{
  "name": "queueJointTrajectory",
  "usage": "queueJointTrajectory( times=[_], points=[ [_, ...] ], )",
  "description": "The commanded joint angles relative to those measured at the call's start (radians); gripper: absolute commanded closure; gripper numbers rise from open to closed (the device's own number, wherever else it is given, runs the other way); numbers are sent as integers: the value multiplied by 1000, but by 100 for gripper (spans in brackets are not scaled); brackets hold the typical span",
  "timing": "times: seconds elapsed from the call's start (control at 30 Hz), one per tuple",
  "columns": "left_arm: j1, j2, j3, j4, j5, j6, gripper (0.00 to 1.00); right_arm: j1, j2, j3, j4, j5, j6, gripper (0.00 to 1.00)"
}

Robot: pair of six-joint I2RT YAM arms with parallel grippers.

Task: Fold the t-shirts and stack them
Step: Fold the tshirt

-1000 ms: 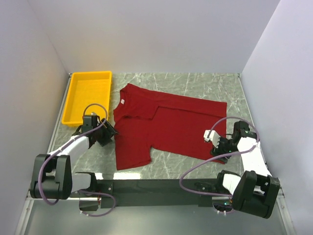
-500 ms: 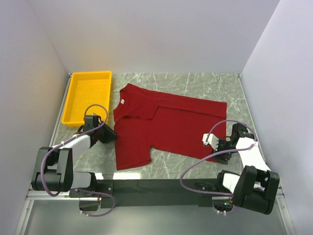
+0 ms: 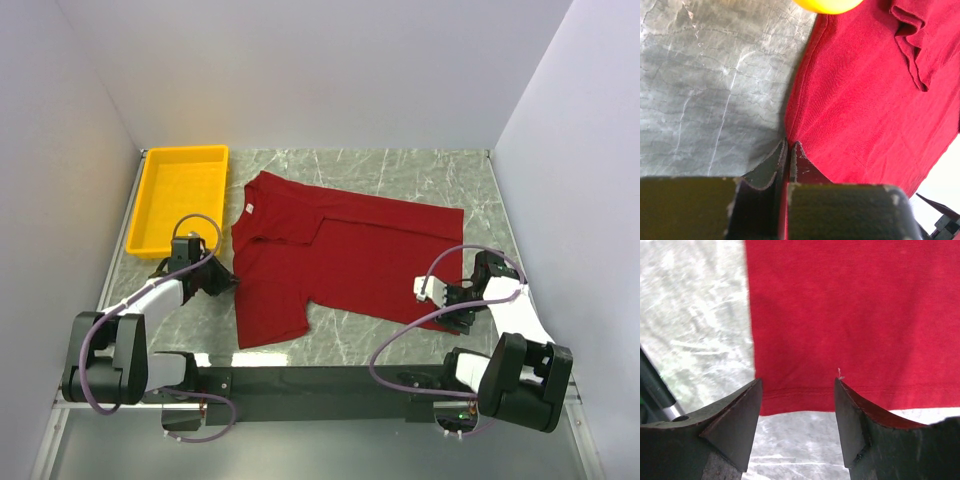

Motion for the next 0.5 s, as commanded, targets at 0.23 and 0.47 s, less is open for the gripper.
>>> queueJointTrajectory(
  times=[0.23,0.47],
  points=[
    [-4,-27,13,-10,23,21,99,46,1,-16,-15,66,-58,35],
    [-4,-27,16,-4,37,14,99,118,2,-47,28,80,-9,37]
  ],
)
